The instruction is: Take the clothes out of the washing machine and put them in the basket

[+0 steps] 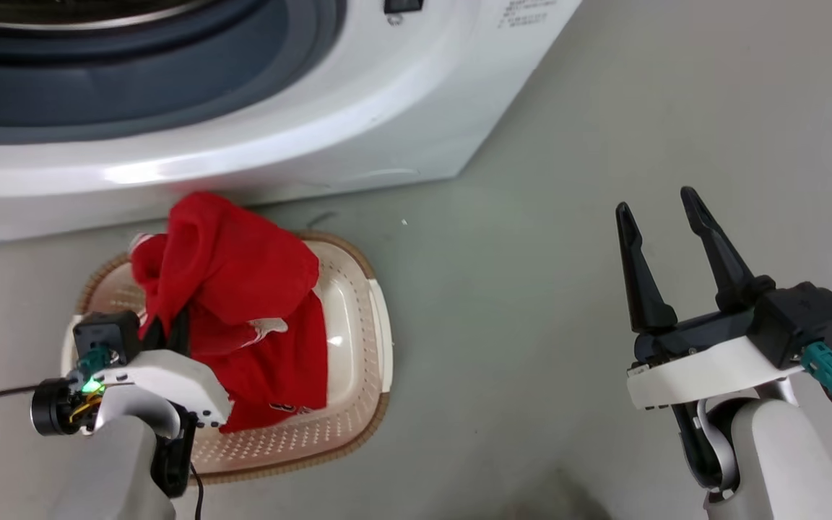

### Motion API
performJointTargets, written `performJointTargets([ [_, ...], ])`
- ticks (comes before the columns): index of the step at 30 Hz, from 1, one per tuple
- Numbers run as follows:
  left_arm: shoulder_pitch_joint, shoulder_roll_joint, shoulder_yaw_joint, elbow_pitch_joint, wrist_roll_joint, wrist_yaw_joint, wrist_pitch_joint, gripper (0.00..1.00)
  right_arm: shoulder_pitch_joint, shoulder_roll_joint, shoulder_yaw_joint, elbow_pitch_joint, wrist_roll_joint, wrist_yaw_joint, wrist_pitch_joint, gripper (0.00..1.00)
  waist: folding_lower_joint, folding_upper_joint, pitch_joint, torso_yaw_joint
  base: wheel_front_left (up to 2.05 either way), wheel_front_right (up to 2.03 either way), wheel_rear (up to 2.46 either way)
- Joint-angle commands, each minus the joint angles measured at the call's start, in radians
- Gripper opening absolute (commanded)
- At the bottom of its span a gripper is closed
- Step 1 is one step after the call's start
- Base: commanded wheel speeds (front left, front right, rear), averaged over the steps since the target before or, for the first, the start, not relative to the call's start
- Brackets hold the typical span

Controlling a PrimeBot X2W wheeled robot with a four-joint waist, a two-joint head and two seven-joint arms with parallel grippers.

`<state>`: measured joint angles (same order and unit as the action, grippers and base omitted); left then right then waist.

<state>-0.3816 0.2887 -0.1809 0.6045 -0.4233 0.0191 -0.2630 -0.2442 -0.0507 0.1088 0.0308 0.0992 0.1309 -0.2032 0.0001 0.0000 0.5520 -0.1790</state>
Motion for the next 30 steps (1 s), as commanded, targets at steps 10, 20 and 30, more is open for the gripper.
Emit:
performJointTargets([
  [10, -0.212, -0.01, -0.014, 0.378, 0.015, -0.063, -0.002, 0.0, -0.067, 0.001, 0.029, 0.007, 0.021, 0.0, -0.035, 1.0, -0.0001, 0.0, 0.189, -0.083, 0.0, 0.0, 0.0],
  [20, -0.301, -0.01, -0.019, 0.626, -0.004, -0.089, 0.012, 0.0, -0.09, 0.001, 0.053, 0.02, 0.034, 0.0, -0.049, 1.0, -0.0001, 0.0, 0.245, -0.108, 0.0, 0.0, 0.0],
  [30, -0.28, -0.039, -0.025, 0.666, -0.019, -0.102, 0.005, 1.0, -0.093, 0.001, 0.05, 0.055, 0.033, 0.0, -0.055, 1.0, -0.0001, 0.0, 0.15, -0.089, 0.0, 0.0, 0.0],
])
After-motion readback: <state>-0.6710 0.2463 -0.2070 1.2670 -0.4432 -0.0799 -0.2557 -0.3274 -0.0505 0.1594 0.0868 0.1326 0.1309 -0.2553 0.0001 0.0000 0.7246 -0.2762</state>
